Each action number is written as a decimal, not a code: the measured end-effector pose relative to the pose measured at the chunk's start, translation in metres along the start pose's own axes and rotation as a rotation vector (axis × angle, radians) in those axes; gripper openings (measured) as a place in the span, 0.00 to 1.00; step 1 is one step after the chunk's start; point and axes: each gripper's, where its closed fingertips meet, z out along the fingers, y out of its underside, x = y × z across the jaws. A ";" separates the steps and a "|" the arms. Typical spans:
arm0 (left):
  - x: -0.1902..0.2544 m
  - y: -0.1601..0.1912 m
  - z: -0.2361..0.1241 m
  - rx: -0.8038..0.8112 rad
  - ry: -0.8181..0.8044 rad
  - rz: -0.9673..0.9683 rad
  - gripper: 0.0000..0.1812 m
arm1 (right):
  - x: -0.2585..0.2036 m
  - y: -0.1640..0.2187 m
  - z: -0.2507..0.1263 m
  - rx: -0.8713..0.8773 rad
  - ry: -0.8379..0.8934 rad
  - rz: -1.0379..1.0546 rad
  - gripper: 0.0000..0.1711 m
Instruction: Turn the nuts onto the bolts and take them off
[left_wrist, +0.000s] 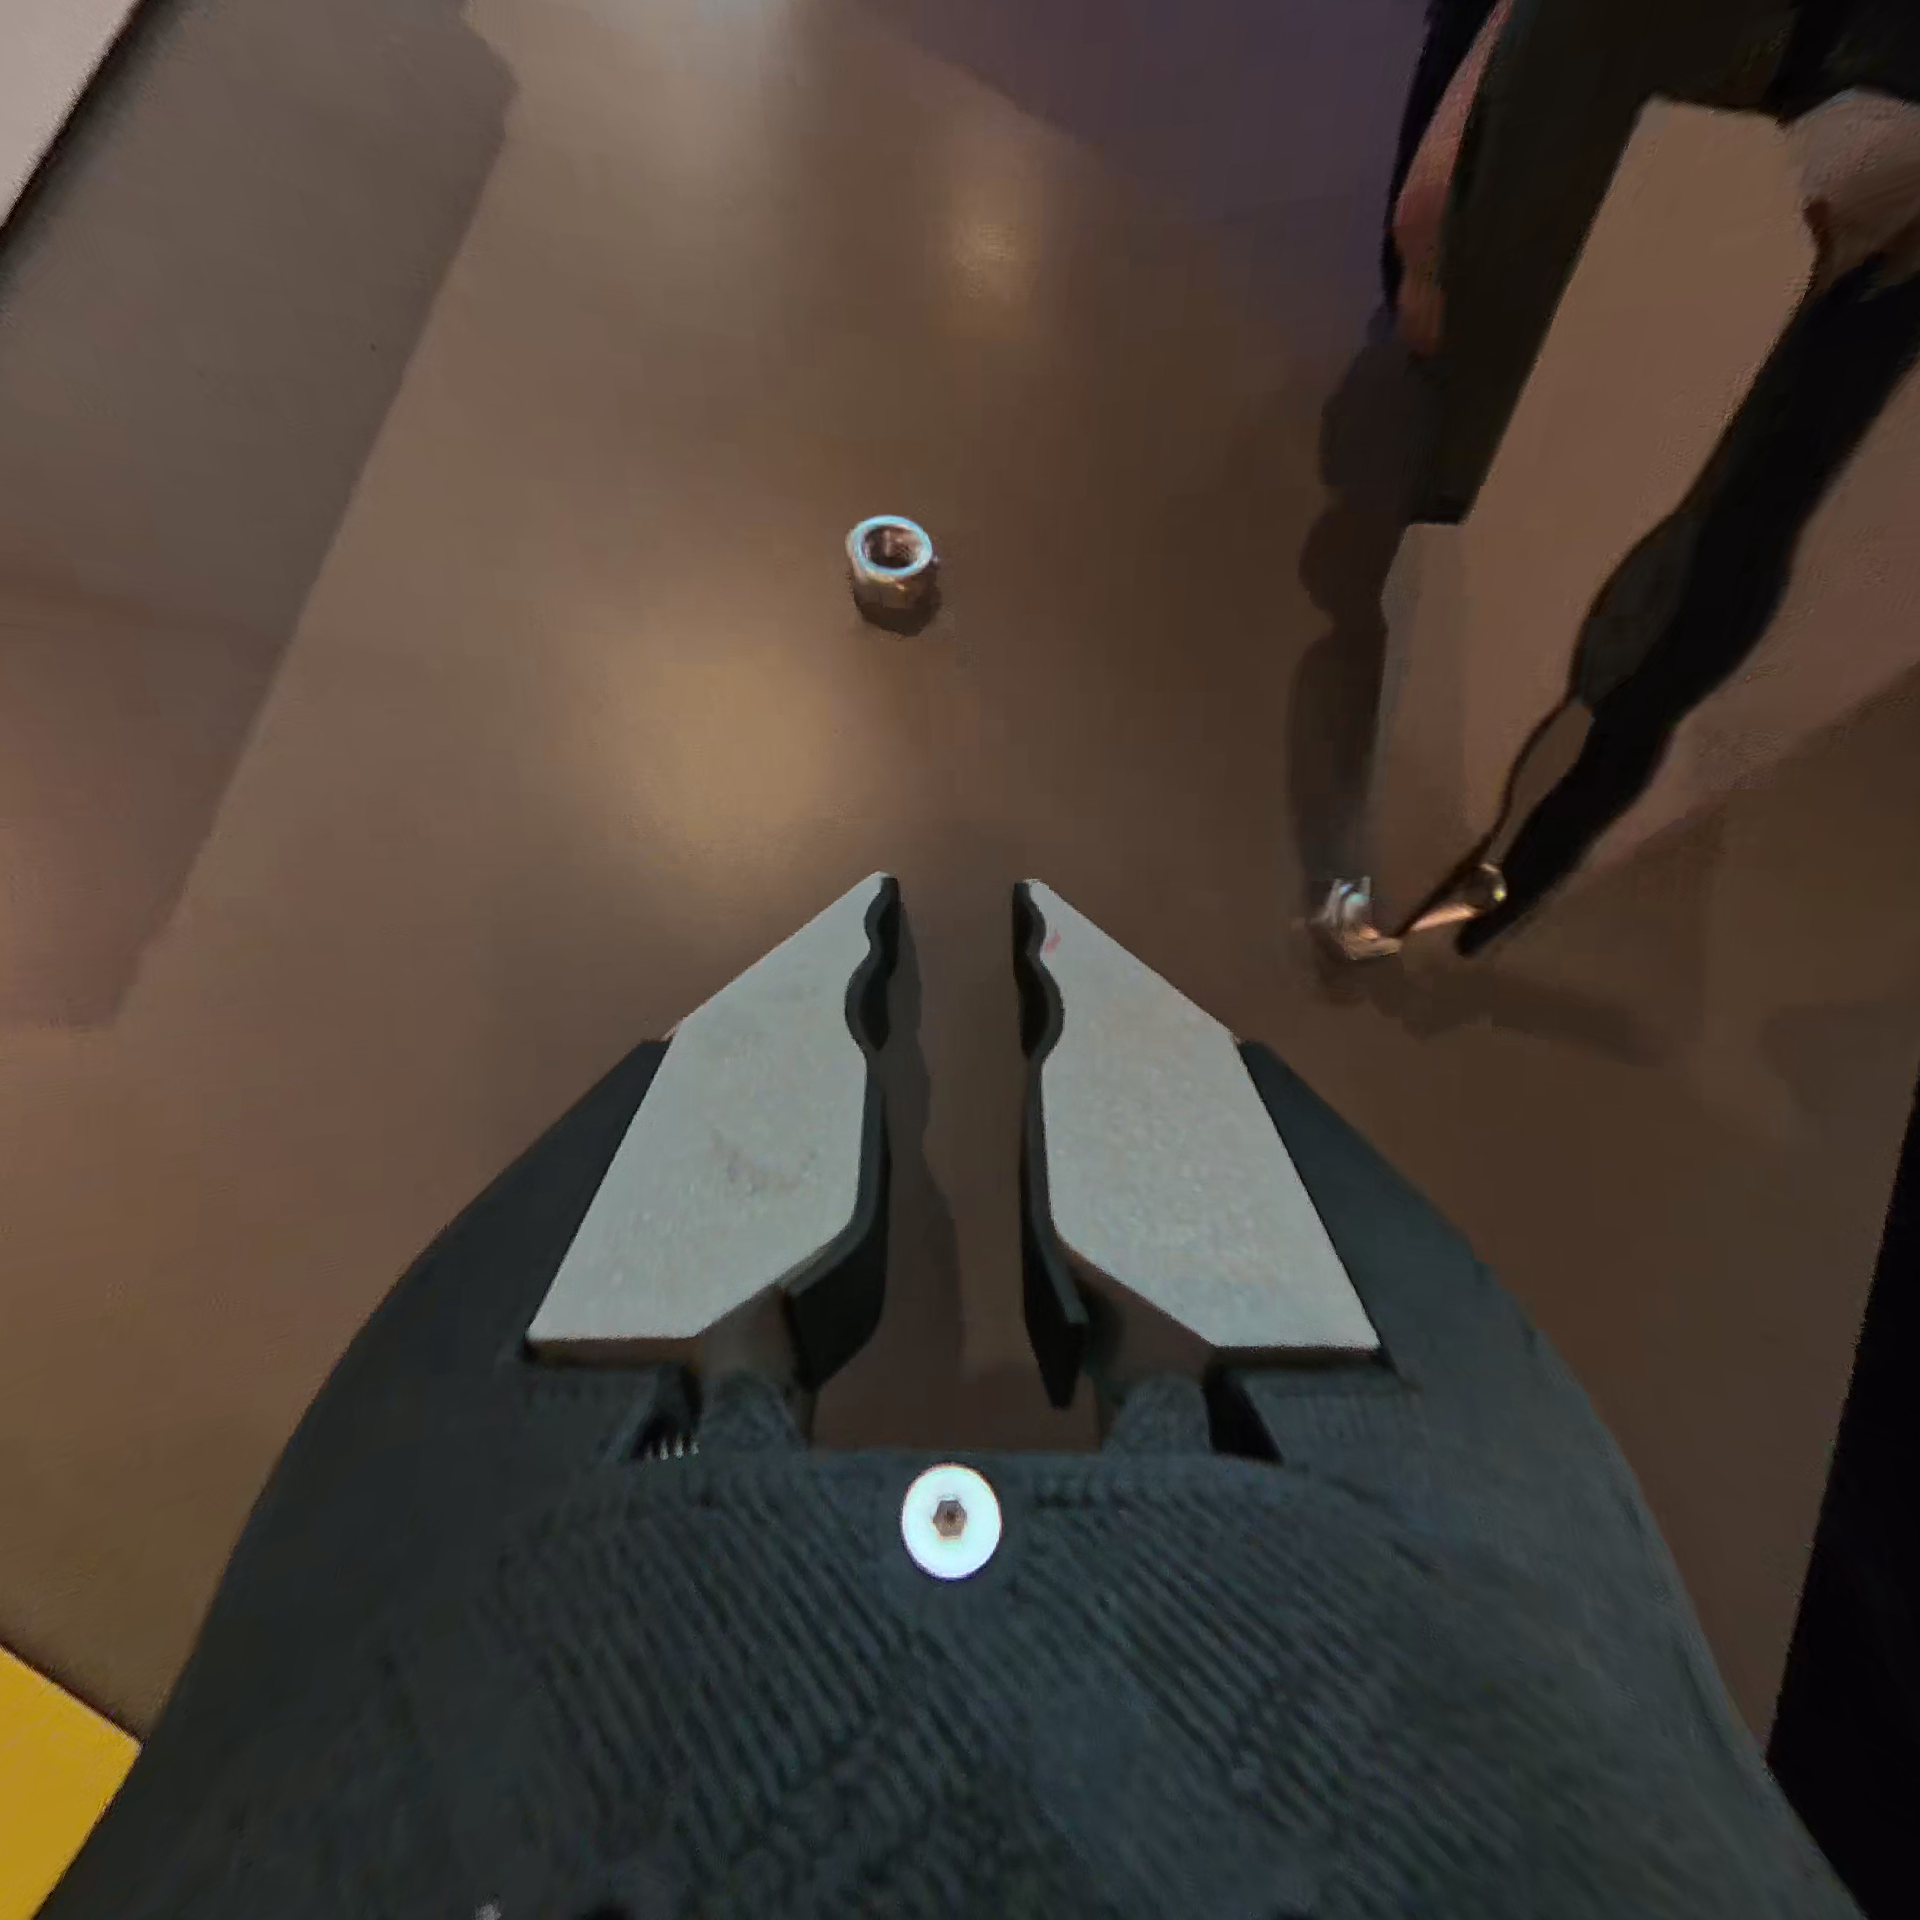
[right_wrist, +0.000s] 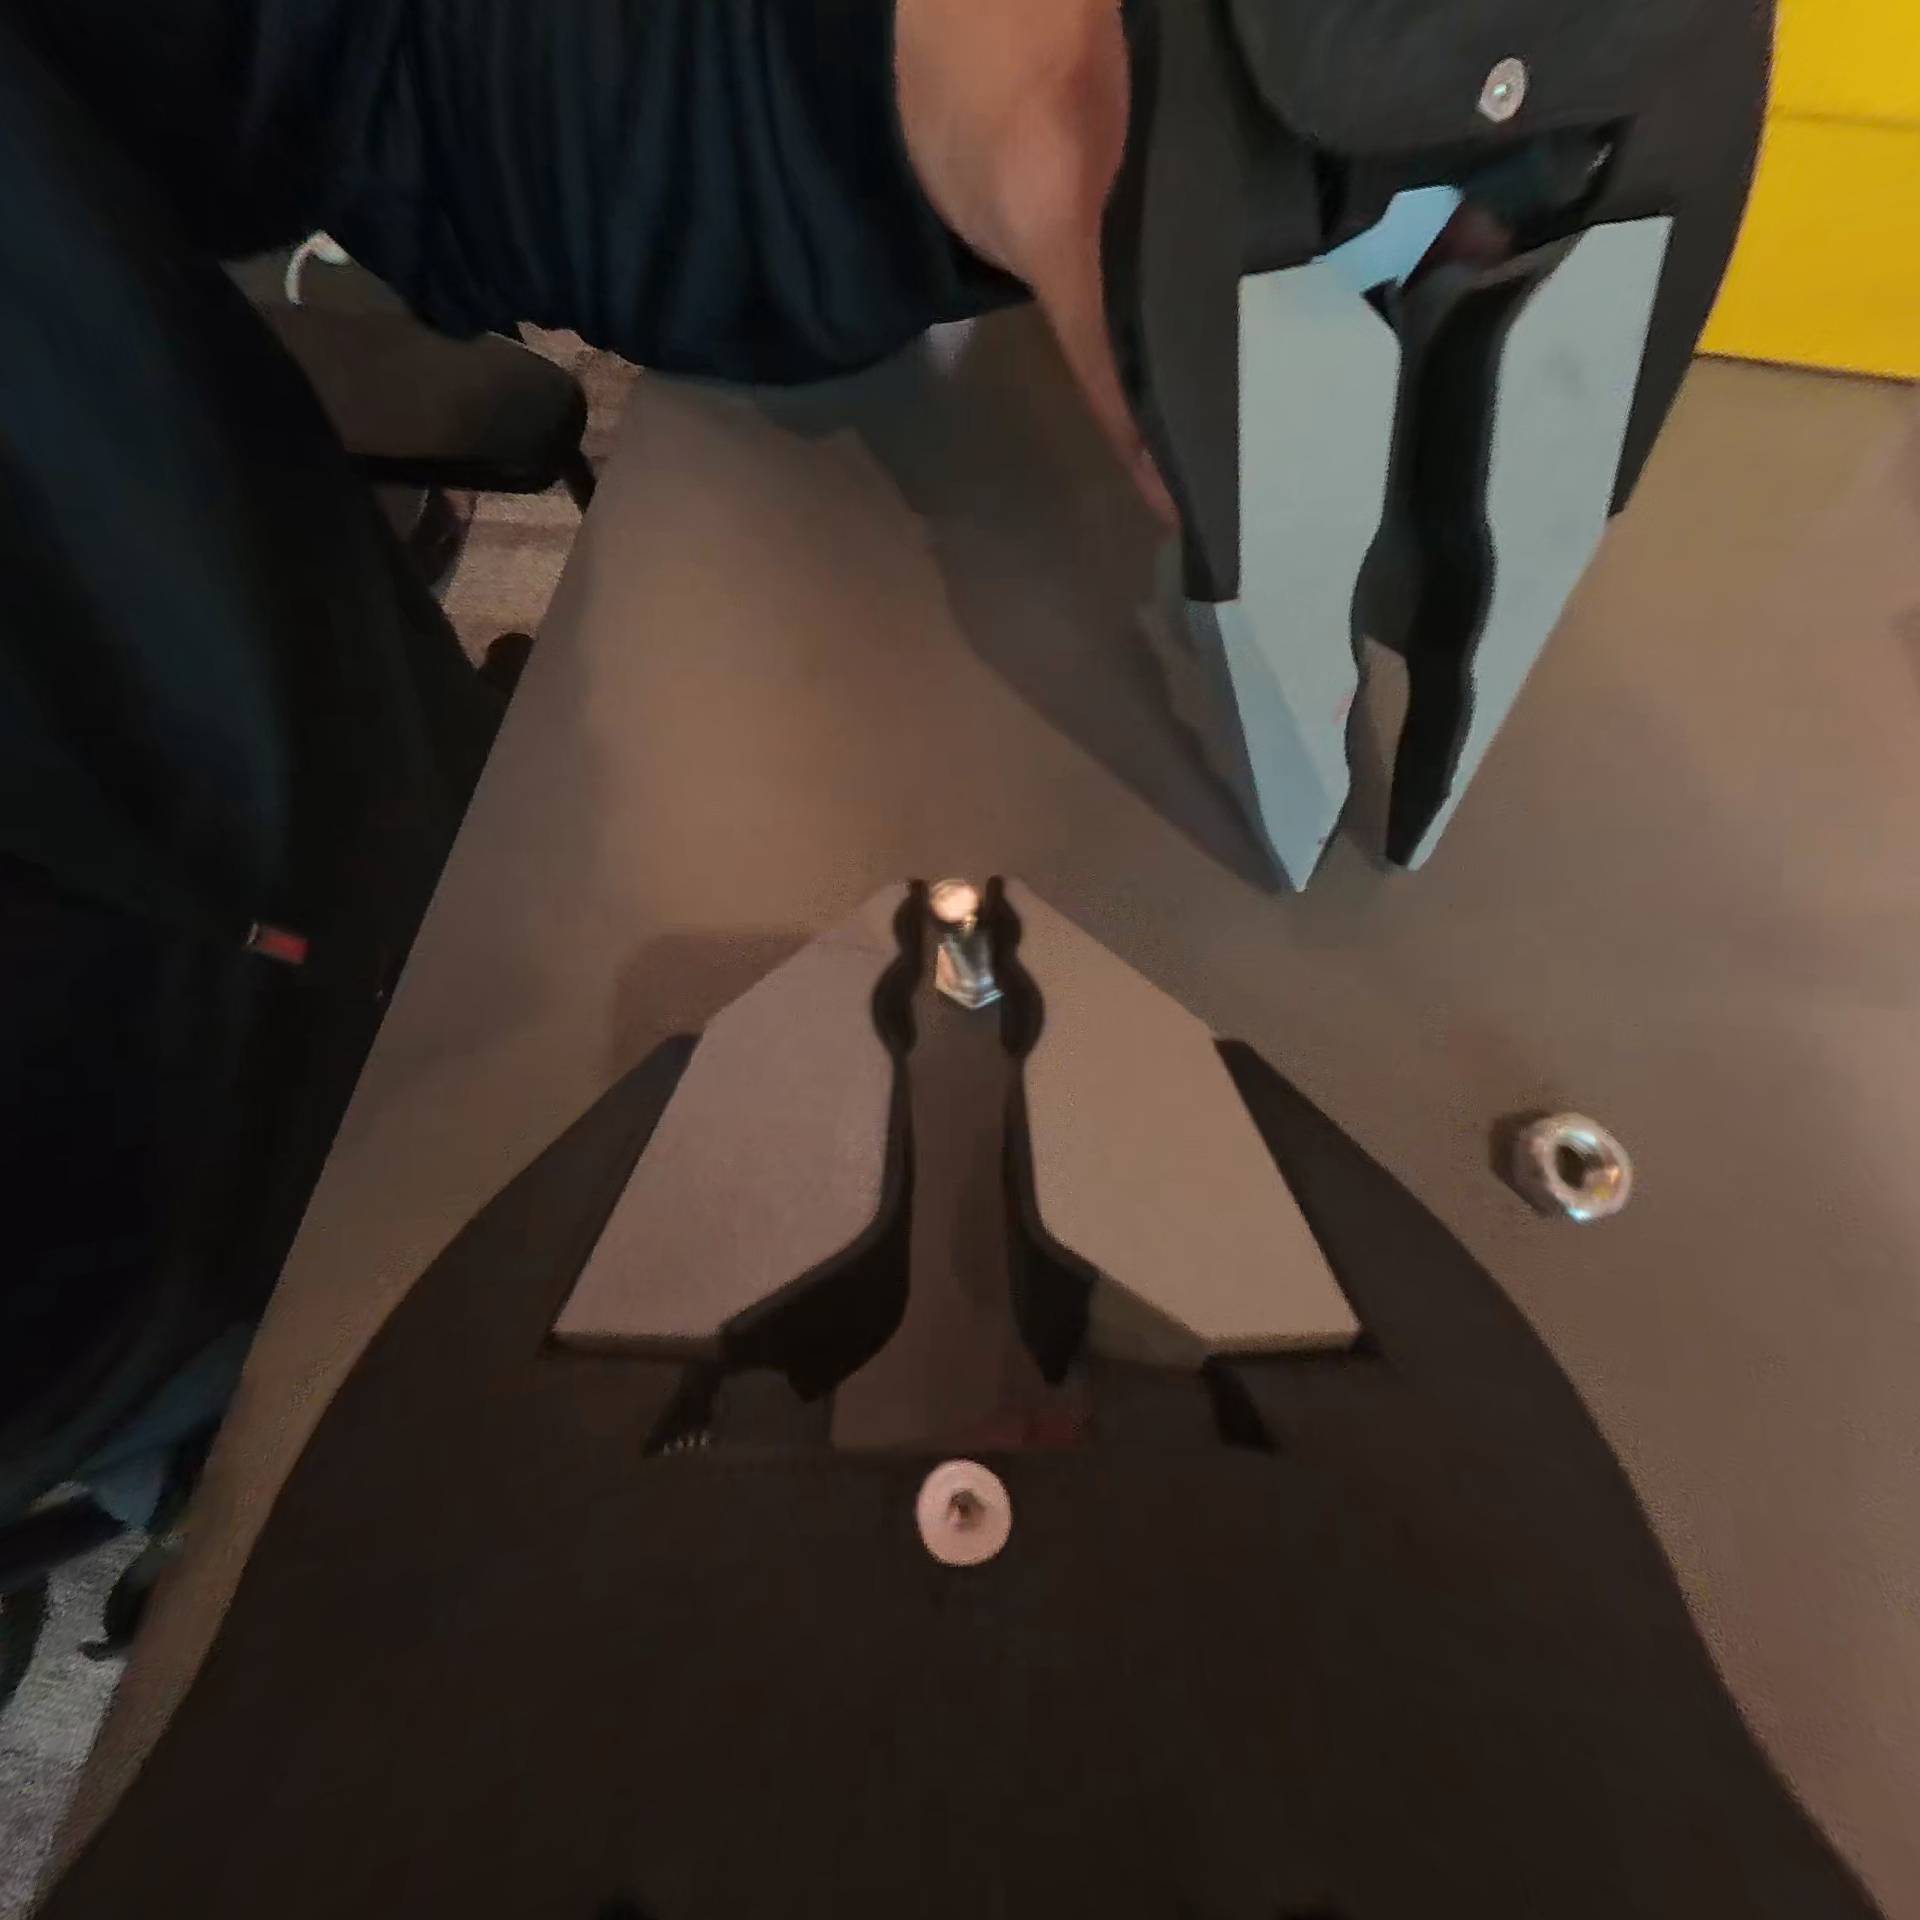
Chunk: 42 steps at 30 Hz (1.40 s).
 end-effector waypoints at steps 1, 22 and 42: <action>0.002 0.001 -0.001 0.012 -0.003 0.007 0.12 | 0.000 -0.002 0.001 0.009 0.007 -0.017 0.04; 0.046 -0.033 -0.022 0.280 0.178 0.045 0.15 | 0.053 -0.055 -0.037 0.348 0.054 0.255 0.03; 0.028 -0.038 -0.022 0.344 0.092 0.033 0.09 | 0.073 -0.049 -0.052 0.316 0.169 0.277 0.18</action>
